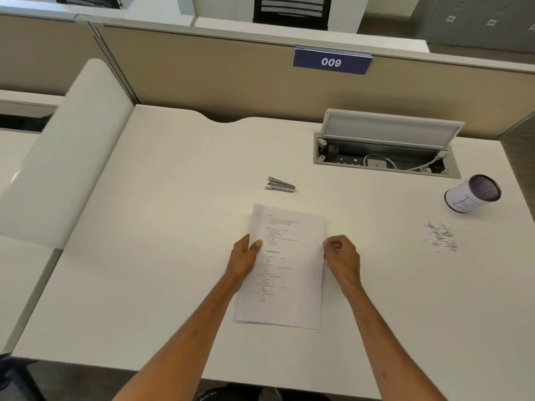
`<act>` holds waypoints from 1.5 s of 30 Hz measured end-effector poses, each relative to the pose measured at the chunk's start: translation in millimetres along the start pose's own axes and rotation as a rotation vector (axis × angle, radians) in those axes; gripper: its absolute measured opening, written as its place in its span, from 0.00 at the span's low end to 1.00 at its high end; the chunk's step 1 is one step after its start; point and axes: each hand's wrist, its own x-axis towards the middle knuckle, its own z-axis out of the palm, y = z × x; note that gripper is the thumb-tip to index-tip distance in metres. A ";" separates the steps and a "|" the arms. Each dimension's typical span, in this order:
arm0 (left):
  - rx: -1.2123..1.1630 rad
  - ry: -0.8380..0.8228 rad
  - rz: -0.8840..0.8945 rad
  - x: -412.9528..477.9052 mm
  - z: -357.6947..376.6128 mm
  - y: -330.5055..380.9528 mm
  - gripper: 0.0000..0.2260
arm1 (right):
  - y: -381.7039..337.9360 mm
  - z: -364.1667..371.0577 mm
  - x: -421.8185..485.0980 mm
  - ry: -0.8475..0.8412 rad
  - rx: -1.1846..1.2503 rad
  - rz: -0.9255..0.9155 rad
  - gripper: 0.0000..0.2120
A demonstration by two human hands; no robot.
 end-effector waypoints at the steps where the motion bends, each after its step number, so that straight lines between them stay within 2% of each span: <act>1: 0.014 -0.002 -0.002 2.4 -2.1 -0.9 0.14 | -8.8 1.0 4.2 0.078 -0.058 -0.094 0.02; 3: 0.046 -0.017 0.000 6.9 -6.4 -1.9 0.14 | -31.7 6.7 16.5 0.142 -0.148 -0.258 0.03; 5: 0.060 -0.040 0.003 9.9 -9.9 -0.1 0.14 | -56.7 19.2 33.4 0.110 -0.228 -0.384 0.04; 11: 0.097 -0.102 -0.024 20.3 -18.9 4.8 0.13 | -112.4 67.6 77.9 0.011 -0.447 -0.584 0.05; 19: 0.080 -0.118 -0.068 24.4 -21.1 5.2 0.13 | -123.8 111.4 117.5 -0.072 -0.657 -0.617 0.20; 30: -0.150 -0.159 -0.171 22.1 -24.9 3.8 0.12 | -113.4 122.8 135.1 -0.062 -0.697 -0.653 0.11; 32: -0.176 -0.170 -0.181 21.8 -25.7 2.8 0.12 | -113.8 120.6 134.8 -0.090 -0.627 -0.621 0.09; 34: -0.187 -0.180 -0.187 20.5 -25.6 1.9 0.13 | -116.2 116.5 130.8 -0.125 -0.456 -0.517 0.08; 41: -0.239 -0.190 -0.179 13.0 -20.1 2.1 0.13 | -119.5 88.2 97.1 -0.339 0.431 -0.062 0.08; 45: -0.232 -0.193 -0.161 5.8 -18.6 1.8 0.13 | -112.8 75.0 82.2 -0.420 0.781 0.103 0.10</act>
